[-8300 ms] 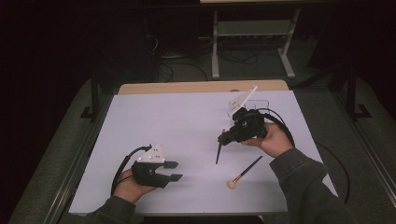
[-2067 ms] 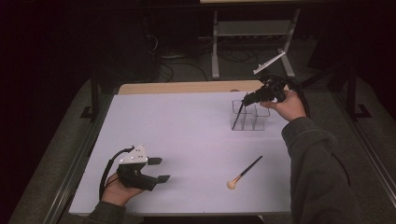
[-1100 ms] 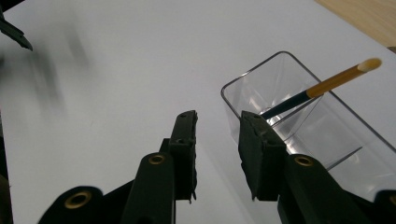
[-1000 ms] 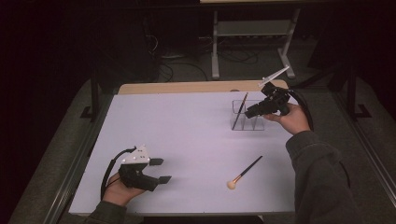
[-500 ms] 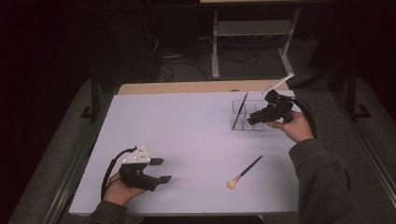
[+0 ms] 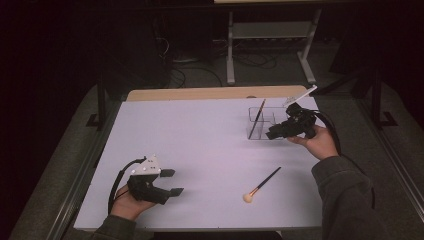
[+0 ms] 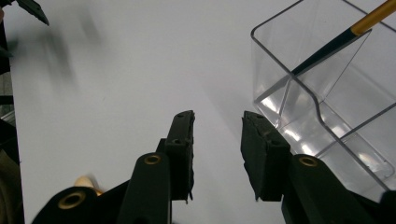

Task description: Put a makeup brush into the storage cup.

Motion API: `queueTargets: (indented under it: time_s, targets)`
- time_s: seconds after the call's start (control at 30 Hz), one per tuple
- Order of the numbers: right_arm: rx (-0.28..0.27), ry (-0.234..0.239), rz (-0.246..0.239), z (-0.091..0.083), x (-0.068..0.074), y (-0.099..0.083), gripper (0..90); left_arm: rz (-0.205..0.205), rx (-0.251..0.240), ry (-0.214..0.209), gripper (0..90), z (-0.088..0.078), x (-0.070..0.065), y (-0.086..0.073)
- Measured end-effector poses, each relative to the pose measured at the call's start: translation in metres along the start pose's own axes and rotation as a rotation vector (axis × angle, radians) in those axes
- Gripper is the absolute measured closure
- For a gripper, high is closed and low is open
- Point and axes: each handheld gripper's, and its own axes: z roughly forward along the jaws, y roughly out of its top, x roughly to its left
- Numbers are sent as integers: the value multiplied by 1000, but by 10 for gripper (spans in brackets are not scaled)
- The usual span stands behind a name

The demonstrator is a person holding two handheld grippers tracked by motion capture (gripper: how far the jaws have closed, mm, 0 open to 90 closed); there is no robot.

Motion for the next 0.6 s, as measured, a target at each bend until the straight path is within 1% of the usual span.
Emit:
queueTargets:
  time_s: [0.13, 0.3, 0.33, 0.4, 0.43, 0.47, 0.6]
  targets:
    - [6, 3, -1, 1, 2, -3, 627, -4, -2, 2, 301, 0, 1, 0]
    - [5, 4, -14, 3, 4, -8, 618, -5, -1, 2, 300, -1, 1, -1]
    - [9, 7, -7, 3, 5, -9, 615, -5, -1, 3, 300, -1, 1, -1]
    - [10, -1, -12, 2, 6, -11, 609, -4, 1, 1, 295, -1, 1, -1]
    - [11, -2, -4, 2, 7, -12, 606, -3, 1, 1, 295, -1, 1, -1]
    - [11, -5, -11, 2, 6, -13, 603, -3, 3, 1, 295, -1, 1, -1]
    - [8, -4, -3, 0, 7, -16, 587, -8, 1, 1, 294, 0, 2, -1]
